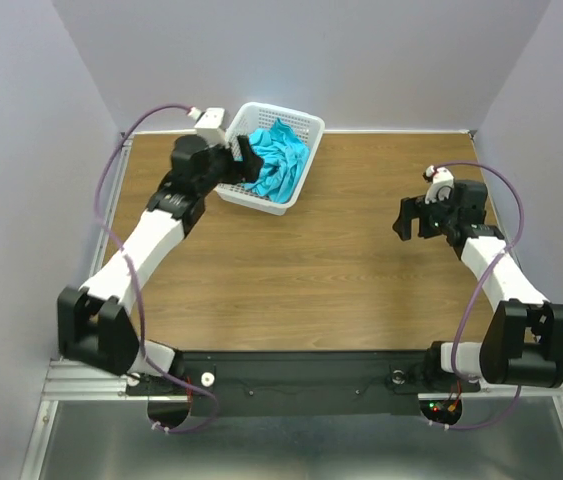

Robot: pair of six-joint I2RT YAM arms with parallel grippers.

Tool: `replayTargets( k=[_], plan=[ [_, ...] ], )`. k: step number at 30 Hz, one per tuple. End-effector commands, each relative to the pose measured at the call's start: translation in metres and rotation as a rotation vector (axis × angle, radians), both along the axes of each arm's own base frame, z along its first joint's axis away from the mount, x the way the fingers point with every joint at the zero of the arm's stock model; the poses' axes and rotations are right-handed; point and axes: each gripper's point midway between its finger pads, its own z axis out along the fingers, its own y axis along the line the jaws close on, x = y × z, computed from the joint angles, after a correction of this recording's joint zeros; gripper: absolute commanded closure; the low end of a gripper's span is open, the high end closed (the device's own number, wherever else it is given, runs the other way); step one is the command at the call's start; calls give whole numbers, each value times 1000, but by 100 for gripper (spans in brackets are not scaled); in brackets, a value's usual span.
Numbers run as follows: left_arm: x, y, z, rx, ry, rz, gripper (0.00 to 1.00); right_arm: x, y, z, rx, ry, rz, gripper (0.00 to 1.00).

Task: Fold and stack the t-shirts
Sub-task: Grab the tshirt from the pile

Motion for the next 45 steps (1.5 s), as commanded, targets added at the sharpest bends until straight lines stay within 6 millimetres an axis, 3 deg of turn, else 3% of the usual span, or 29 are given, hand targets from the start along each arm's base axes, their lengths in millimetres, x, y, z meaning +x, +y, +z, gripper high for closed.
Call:
replayTargets(
  k=[1, 2, 3, 4, 5, 6, 7, 8, 9, 10, 11, 13, 14, 15, 17, 24, 26, 29, 31, 32, 35, 36, 38, 39, 42, 45],
  plan=[
    [39, -28, -17, 18, 89, 51, 12, 2, 1, 24, 54, -67, 19, 0],
    [49, -38, -1, 5, 67, 49, 16, 1, 0, 25, 67, -66, 13, 0],
    [65, -44, -31, 21, 143, 75, 19, 1, 0, 26, 76, -68, 19, 0],
    [78, -54, -14, 6, 117, 80, 23, 1, -1, 28, 80, -72, 13, 0],
    [84, -57, -24, 23, 160, 92, 28, 1, -2, 27, 83, -69, 12, 0],
    [97, -67, -55, 45, 228, 96, 32, 1, -3, 28, 83, -70, 8, 0],
    [110, -75, -37, 27, 203, 93, 33, 1, -5, 27, 80, -71, 4, 0],
    [117, -81, -43, 47, 216, 113, 35, 1, -5, 27, 81, -70, 1, 0],
    [125, -84, -79, 101, 290, 135, 36, 1, -6, 27, 83, -70, -1, 0],
    [131, -88, -83, 113, 298, 145, 36, 1, -6, 26, 84, -66, -3, 0],
    [141, -94, -67, 101, 268, 150, 36, 1, -6, 26, 90, -65, -1, 0],
    [152, -99, -83, 132, 295, 178, 36, 2, -6, 26, 95, -62, 0, 0],
    [155, -100, -88, 141, 303, 181, 36, 2, -6, 25, 96, -60, 0, 0],
    [156, -102, -106, 165, 337, 183, 36, 2, -6, 26, 99, -60, 1, 0],
    [160, -106, -106, 165, 336, 178, 36, 2, -6, 25, 100, -57, 1, 0],
    [157, -118, -152, 233, 414, 132, 36, 3, -7, 23, 99, -52, -2, 0],
    [157, -119, -168, 254, 438, 128, 45, 3, -7, 23, 100, -53, -2, 0],
    [161, -116, -172, 274, 429, 140, 61, 3, -8, 22, 101, -50, -2, 0],
    [166, -116, -147, 265, 367, 145, 89, 2, -8, 23, 106, -52, -3, 0],
    [167, -116, -113, 245, 297, 163, 100, 2, -8, 23, 109, -51, -1, 0],
    [162, -113, -56, 246, 155, 181, 100, 1, -9, 24, 113, -53, -1, 0],
    [155, -113, 0, 195, 34, 198, 100, 2, -9, 24, 115, -54, 2, 0],
    [143, -112, 37, 187, -57, 187, 100, 2, -9, 25, 117, -55, 1, 0],
    [131, -111, 81, 135, -145, 179, 100, 2, -8, 24, 118, -54, 4, 0],
    [101, -119, 143, 66, -272, 111, 100, 2, -10, 24, 118, -51, -3, 0],
    [75, -133, 185, 3, -364, 27, 100, 3, -12, 24, 110, -55, -10, 0]
  ],
)
